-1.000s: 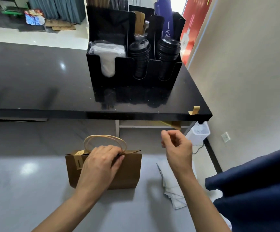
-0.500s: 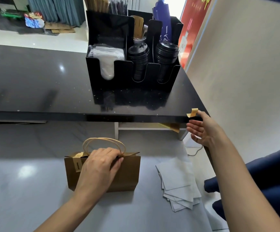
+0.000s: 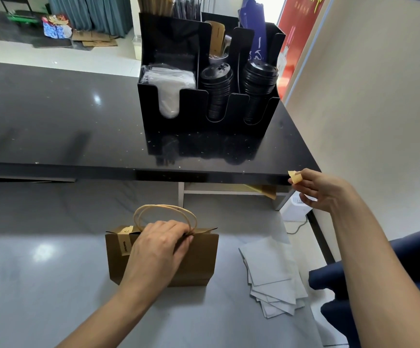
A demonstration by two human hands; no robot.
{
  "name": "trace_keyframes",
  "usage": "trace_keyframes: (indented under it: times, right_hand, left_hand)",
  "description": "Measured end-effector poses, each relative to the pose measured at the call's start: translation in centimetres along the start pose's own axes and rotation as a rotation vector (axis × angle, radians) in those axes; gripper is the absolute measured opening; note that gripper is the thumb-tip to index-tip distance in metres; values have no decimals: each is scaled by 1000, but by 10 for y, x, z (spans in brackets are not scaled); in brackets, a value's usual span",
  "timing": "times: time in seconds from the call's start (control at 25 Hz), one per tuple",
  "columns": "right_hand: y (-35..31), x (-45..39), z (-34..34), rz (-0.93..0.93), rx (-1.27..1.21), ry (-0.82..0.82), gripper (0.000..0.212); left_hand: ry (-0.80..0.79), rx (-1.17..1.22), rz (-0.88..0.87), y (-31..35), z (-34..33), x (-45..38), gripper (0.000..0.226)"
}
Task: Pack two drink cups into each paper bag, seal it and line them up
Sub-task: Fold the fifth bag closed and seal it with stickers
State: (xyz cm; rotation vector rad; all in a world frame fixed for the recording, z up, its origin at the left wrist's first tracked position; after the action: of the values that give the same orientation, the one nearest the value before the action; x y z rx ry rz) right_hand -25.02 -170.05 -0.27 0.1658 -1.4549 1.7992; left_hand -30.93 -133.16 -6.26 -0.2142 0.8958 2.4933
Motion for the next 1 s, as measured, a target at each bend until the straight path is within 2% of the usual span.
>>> trace_keyframes:
  times: [0.2, 0.28, 0.44, 0.56, 0.88, 1.0]
  right_hand:
    - [6, 13, -6, 186, 118, 210, 9]
    - [9, 21, -10, 233, 113, 229, 8]
    - [18, 40, -25, 328, 96, 178, 8]
    - [28, 57, -44, 349, 84, 75, 4]
    - [72, 103, -116, 432, 10, -142, 21]
    - [85, 113, -138, 406, 66, -115, 27]
  left_hand:
    - [6, -15, -4, -1, -1, 0, 13]
    - [5, -20, -3, -1, -1, 0, 12]
    - [0, -30, 1, -1, -1, 0, 11]
    - [1, -42, 10, 2, -1, 0, 10]
    - [-13, -106, 54, 10, -2, -9, 9]
    - [-18, -133, 65, 12, -4, -13, 12]
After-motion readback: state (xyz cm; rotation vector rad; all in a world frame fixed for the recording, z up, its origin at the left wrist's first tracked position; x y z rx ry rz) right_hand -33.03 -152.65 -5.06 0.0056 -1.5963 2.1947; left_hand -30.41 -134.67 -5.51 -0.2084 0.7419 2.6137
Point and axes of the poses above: each hand's wrist, its own x-axis away from the middle knuckle, its own z-axis out of the back of the hand, y = z × x, the point moved 1 cm from there along -x, towards the middle knuckle, and after that the axes turned 7 degrees about x, right-handed, at the moved point
